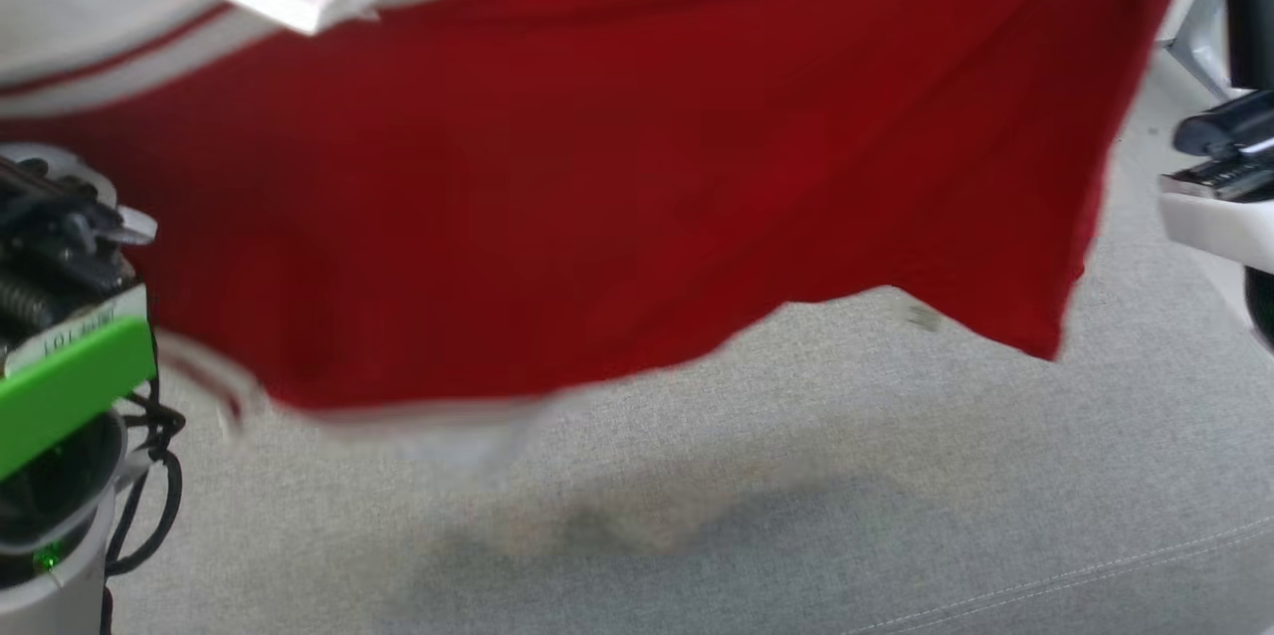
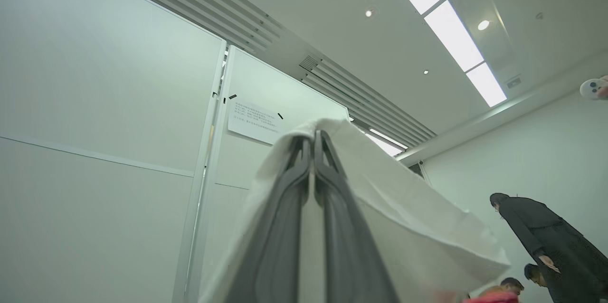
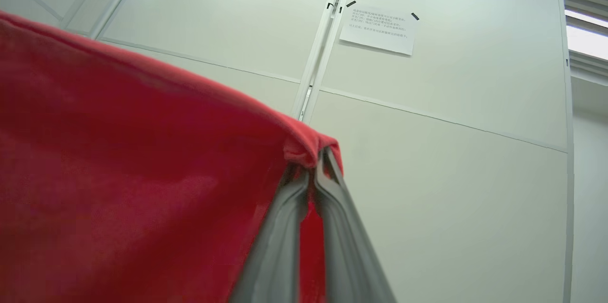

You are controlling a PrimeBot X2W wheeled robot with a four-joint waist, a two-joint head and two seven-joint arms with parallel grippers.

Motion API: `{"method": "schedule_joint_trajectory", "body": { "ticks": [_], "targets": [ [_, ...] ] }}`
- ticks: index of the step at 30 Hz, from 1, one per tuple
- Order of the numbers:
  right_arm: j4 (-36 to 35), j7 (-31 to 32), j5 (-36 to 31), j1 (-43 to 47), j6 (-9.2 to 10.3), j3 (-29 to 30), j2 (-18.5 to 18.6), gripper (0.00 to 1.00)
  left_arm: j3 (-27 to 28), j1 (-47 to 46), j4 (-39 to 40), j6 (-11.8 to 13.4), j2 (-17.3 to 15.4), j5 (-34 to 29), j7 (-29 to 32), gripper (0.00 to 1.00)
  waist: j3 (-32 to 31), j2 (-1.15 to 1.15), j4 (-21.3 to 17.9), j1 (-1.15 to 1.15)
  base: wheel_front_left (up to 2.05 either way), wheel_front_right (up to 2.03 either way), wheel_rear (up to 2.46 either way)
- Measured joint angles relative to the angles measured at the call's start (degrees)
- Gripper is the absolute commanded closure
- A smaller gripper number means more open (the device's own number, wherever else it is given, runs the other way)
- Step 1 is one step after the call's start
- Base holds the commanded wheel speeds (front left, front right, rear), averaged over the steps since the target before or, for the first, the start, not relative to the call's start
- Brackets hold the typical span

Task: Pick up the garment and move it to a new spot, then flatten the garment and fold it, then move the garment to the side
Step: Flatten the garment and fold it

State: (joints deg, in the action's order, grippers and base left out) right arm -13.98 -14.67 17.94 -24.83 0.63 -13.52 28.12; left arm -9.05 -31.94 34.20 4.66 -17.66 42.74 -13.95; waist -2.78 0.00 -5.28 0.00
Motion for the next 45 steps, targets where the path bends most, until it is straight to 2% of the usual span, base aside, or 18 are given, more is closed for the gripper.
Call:
{"method": "schedule_joint_trajectory", "body": {
  "ticks": [4, 7, 9, 12, 14, 16, 19, 20, 22, 23, 29, 36, 40, 45],
  "targets": [
    [-2.2, 3.0, 4.1, 3.1, -0.59, 0.3, 0.6, 1.00, -0.6, 1.4, 1.9, 1.0, -0.1, 0.7, 4.1, 1.00, 0.3, 0.00, 0.1, 0.00, 0.00, 0.00, 0.00],
    [-0.9, 7.5, 9.7, 6.8, -3.60, -3.6, -0.6, 1.00, -2.3, 4.5, 0.1, 1.5, 0.3, 3.5, 7.9, 1.00, 1.4, 0.00, 0.4, 0.00, 0.00, 0.00, 0.00],
    [2.0, 10.6, 12.3, 8.0, -5.80, -7.3, -1.8, 1.00, -3.7, 6.3, -3.7, 1.5, 0.5, 4.8, 10.5, 1.00, 2.5, 0.00, 0.8, 0.00, 0.00, 0.00, 0.00],
    [9.8, 15.7, 14.4, 6.3, -7.17, -12.1, -2.9, 1.00, -5.9, 7.6, -13.3, 1.8, 0.4, 6.0, 14.0, 1.00, 4.5, 0.00, 1.4, 0.00, 0.00, 0.00, 0.00],
    [14.6, 18.4, 13.4, 1.3, -7.08, -12.6, -3.0, 1.00, -6.1, 6.8, -19.9, 2.0, 0.3, 5.5, 15.4, 1.00, 5.8, 0.00, 1.9, 0.00, 0.00, 0.00, 0.00],
    [16.5, 19.5, 10.9, -8.3, -6.46, -10.0, -3.1, 1.00, -4.9, 2.3, -24.6, 2.0, -0.3, 2.5, 15.7, 1.00, 7.3, 0.00, 2.5, 0.00, 0.00, 0.00, 0.00],
    [16.6, 19.1, 8.3, -26.1, -4.09, -4.0, -4.6, 1.00, -0.1, -11.7, -26.5, 2.4, 0.2, -0.4, 14.1, 1.00, 9.5, 0.00, 3.3, 0.00, 0.00, 0.00, 0.00],
    [17.0, 18.8, 7.7, -30.4, -3.97, -3.2, -4.7, 1.00, 1.3, -16.1, -26.6, 2.4, 0.6, -1.0, 13.2, 1.00, 10.2, 0.00, 3.7, 0.00, 0.00, 0.00, 0.00],
    [17.6, 18.7, 7.0, -33.1, -3.97, -3.2, -4.6, 1.00, 1.8, -19.4, -26.9, 2.4, 1.0, -1.3, 12.4, 1.00, 10.9, 0.00, 4.0, 0.00, 0.00, 0.00, 0.00],
    [20.7, 18.7, 5.9, -34.2, -4.14, -4.7, -4.6, 1.00, 1.3, -21.7, -28.2, 2.4, 1.8, -1.5, 11.9, 1.00, 12.1, 0.00, 4.7, 0.00, 0.00, 0.00, 0.00],
    [31.9, 21.3, 5.8, -26.1, -5.78, -11.7, -6.0, 1.00, -5.2, -12.2, -33.3, 2.4, 3.1, -1.5, 14.0, 1.00, 15.2, 0.00, 6.4, 0.00, 0.00, 0.00, 0.00],
    [40.7, 22.9, 6.7, -15.6, -7.69, -19.1, -6.1, 1.00, -10.1, 5.5, -39.1, 2.3, 7.9, 1.1, 13.6, 1.00, 18.5, 0.00, 7.2, 0.00, 0.00, 0.00, 0.00],
    [42.9, 22.3, 7.3, -12.9, -7.78, -23.0, -6.4, 1.00, -10.4, 11.0, -41.5, 1.8, 9.2, 2.4, 10.6, 1.00, 19.0, 0.00, 7.8, 0.00, 0.00, 0.00, 0.00],
    [43.0, 19.1, 7.3, -12.0, -7.77, -26.3, -6.3, 1.00, -8.4, 12.6, -41.2, 0.9, 9.8, 2.7, 6.0, 1.00, 17.6, 0.00, 8.0, 0.00, 0.00, 0.00, 0.00]
  ]
}}
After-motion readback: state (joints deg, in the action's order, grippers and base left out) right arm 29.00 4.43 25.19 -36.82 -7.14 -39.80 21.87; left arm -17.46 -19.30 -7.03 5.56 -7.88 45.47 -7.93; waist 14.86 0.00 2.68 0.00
